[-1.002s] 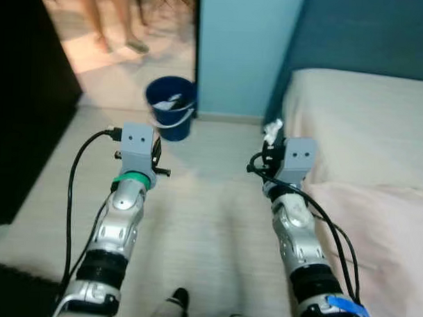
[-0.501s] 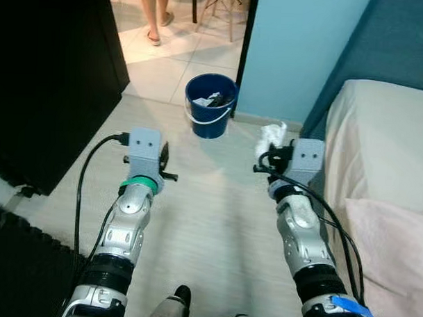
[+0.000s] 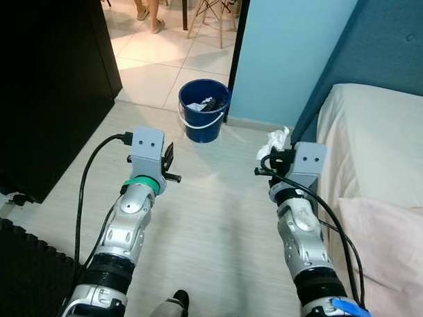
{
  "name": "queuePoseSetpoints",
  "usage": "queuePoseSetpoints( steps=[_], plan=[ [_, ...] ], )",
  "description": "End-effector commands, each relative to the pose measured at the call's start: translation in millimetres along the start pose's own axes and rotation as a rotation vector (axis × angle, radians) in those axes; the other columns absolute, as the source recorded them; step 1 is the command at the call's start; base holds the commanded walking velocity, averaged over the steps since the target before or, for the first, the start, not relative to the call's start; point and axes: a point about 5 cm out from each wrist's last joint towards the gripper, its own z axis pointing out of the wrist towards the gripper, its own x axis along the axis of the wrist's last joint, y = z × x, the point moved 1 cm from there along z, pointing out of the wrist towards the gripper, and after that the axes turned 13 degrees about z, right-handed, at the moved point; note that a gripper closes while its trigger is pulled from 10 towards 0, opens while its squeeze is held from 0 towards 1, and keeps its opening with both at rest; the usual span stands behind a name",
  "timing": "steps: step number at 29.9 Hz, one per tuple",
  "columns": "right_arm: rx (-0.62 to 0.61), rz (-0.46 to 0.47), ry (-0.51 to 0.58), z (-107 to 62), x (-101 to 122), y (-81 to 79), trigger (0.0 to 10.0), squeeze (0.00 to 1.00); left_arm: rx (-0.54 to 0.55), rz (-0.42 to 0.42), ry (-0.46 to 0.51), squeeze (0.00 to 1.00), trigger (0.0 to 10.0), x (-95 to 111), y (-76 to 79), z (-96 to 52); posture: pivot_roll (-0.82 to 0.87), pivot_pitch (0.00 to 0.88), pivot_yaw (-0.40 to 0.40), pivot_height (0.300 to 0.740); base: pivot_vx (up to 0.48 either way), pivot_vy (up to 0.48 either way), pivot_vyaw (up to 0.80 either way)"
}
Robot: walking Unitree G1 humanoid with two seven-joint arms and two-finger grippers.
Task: Clean up the room
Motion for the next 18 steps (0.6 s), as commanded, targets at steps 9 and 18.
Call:
queuePoseSetpoints(
  steps=[9,18],
  plan=[
    [-0.019,0.014,-0.023,-3.6,-7.0,2.3,10.0,0.0,-0.016,-0.016,-0.003,0.0,10.0,-1.0,0.7,0.8,0.07,0.037,0.038,0.74,0.304,0.0,0.0],
    [-0.017,0.017,-0.023,-3.9,-7.4,1.1,10.0,0.0,-0.017,-0.02,-0.002,0.0,10.0,-1.0,0.7,-0.3,0.08,0.04,0.032,0.74,0.305,0.0,0.0]
  ],
)
